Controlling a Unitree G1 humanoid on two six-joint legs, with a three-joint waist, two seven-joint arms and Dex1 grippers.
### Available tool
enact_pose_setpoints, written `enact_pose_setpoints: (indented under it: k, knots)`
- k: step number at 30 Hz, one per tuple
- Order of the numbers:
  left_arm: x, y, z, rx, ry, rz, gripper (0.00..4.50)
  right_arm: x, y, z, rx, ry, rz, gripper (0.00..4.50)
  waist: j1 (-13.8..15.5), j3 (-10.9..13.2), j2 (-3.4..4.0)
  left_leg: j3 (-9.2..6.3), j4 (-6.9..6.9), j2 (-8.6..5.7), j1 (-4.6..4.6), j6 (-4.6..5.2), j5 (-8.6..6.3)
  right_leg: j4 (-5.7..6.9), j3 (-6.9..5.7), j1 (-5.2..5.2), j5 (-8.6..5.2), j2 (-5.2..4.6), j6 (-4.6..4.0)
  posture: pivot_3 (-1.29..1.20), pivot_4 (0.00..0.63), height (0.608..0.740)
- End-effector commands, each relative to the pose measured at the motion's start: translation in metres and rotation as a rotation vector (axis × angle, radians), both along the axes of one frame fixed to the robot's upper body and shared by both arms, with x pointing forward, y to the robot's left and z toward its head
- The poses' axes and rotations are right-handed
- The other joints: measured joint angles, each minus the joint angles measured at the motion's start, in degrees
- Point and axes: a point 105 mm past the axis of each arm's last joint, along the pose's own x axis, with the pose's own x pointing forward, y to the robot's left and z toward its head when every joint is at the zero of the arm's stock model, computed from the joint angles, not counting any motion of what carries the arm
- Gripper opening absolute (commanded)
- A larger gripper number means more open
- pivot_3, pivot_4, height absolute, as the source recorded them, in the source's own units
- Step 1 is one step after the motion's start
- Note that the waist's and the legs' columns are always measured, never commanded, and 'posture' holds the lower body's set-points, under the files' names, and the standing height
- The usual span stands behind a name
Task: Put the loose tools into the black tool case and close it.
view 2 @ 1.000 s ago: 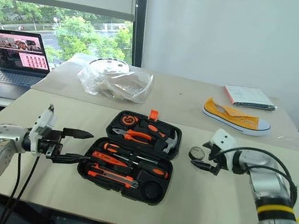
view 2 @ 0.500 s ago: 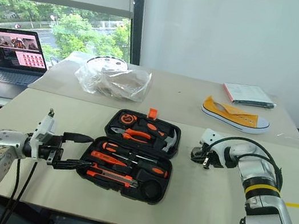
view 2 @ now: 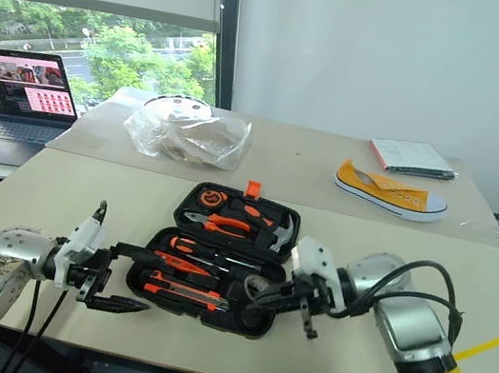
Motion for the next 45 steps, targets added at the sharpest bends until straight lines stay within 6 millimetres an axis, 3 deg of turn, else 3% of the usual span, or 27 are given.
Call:
enact_pose_setpoints:
  k: [1, 7, 14, 19, 20, 23, 27, 29, 32, 35, 36, 41, 45]
  knots:
    - [-0.006, -0.002, 0.008, 0.005, -0.015, -0.018, 4.5, -0.003, -0.008, -0.015, -0.13, -0.079, 0.002, 0.06, 0.14, 0.0, 0.0, 0.03, 0.01, -0.02, 0.0, 0.01, 0.0, 0.0, 0.04, -0.01, 0.0, 0.0, 0.0, 0.0, 0.15, 0.74]
    - [-0.009, -0.001, 0.007, 0.008, 0.006, -0.003, 4.5, 0.017, -0.013, -0.032, -0.203, -0.115, -0.08, 0.06, 0.12, -0.01, -0.03, 0.17, 0.0, 0.0, 0.17, 0.01, 0.01, 0.04, 0.19, 0.04, 0.0, 0.08, 0.0, 0.0, 0.15, 0.74]
    - [-0.008, -0.004, 0.008, -0.005, 0.005, 0.012, 4.5, 0.016, 0.002, -0.039, -0.208, -0.072, -0.041, 0.06, 0.15, -0.02, -0.09, 0.25, 0.0, -0.01, 0.17, 0.03, 0.0, 0.03, 0.25, 0.03, 0.01, 0.1, 0.0, 0.0, 0.15, 0.74]
    - [-0.004, 0.002, 0.01, 0.006, -0.009, 0.038, 4.5, 0.026, -0.007, -0.046, -0.303, -0.055, -0.114, 0.06, -0.36, -0.03, -0.1, 0.29, -0.02, 0.03, 0.27, 0.01, 0.01, 0.06, 0.32, 0.04, 0.01, 0.13, -0.02, 0.0, 0.15, 0.74]
    - [-0.003, 0.003, 0.011, 0.007, -0.012, 0.044, 4.5, 0.024, -0.009, -0.046, -0.323, -0.035, -0.107, 0.62, -0.36, -0.03, -0.11, 0.29, -0.02, 0.03, 0.29, 0.01, 0.01, 0.06, 0.33, 0.07, 0.01, 0.13, -0.02, 0.0, 0.15, 0.74]
    - [0.0, 0.007, 0.012, 0.008, -0.019, 0.066, 4.5, 0.028, -0.006, -0.033, -0.283, -0.08, -0.094, 1.32, -0.22, -0.03, -0.11, 0.33, -0.01, 0.01, 0.31, 0.02, 0.01, 0.06, 0.36, 0.09, 0.01, 0.09, -0.01, 0.0, 0.15, 0.74]
    - [0.007, 0.014, 0.014, 0.001, -0.022, 0.118, 4.5, 0.013, 0.001, 0.0, -0.129, -0.01, 0.009, 2.73, 0.45, -0.03, -0.11, 0.33, -0.01, -0.01, 0.23, 0.09, -0.03, 0.04, 0.33, 0.02, 0.01, 0.07, -0.01, 0.0, 0.15, 0.74]
    - [0.013, 0.017, 0.018, -0.019, -0.024, 0.152, 4.5, 0.01, 0.002, 0.019, -0.021, 0.051, 0.018, 2.73, 0.5, -0.03, -0.11, 0.3, -0.02, 0.0, 0.15, 0.11, -0.05, 0.02, 0.27, -0.03, 0.02, 0.09, -0.01, 0.0, 0.15, 0.74]
    - [0.028, 0.024, 0.025, -0.057, -0.032, 0.242, 4.5, 0.016, -0.016, 0.027, 0.008, 0.04, 0.008, 2.73, 0.66, -0.02, -0.11, 0.26, -0.03, 0.0, 0.02, 0.12, -0.05, -0.02, 0.16, -0.09, 0.02, 0.09, -0.01, 0.0, 0.15, 0.74]
    - [0.054, 0.037, 0.031, -0.106, -0.015, 0.424, 4.5, 0.038, -0.037, 0.039, 0.125, -0.002, -0.123, 2.73, 0.95, -0.01, -0.13, 0.24, -0.02, -0.02, 0.03, 0.16, -0.07, -0.09, 0.13, -0.02, 0.06, 0.07, 0.04, 0.0, 0.15, 0.74]
    - [0.064, 0.041, 0.031, -0.099, -0.031, 0.487, 4.24, 0.05, -0.041, 0.04, 0.16, -0.034, -0.192, 2.74, 0.97, -0.01, -0.14, 0.25, -0.01, -0.04, 0.02, 0.17, -0.08, -0.14, 0.13, -0.01, 0.09, 0.07, 0.09, 0.0, 0.15, 0.74]
    - [0.095, 0.046, 0.021, -0.057, -0.028, 0.658, 2.8, 0.094, -0.064, 0.012, 0.076, -0.232, -0.407, 1.47, 0.71, -0.01, -0.15, 0.33, -0.03, -0.1, 0.04, 0.19, -0.07, -0.14, 0.25, 0.0, 0.17, 0.07, 0.17, 0.0, 0.15, 0.74]
    - [0.109, 0.037, 0.006, 0.007, -0.018, 0.693, 1.25, 0.112, -0.062, -0.008, 0.052, -0.305, -0.489, 0.02, 0.31, -0.01, -0.15, 0.38, -0.07, -0.1, 0.04, 0.17, -0.06, -0.12, 0.25, -0.05, 0.17, 0.1, 0.17, 0.0, 0.15, 0.74]
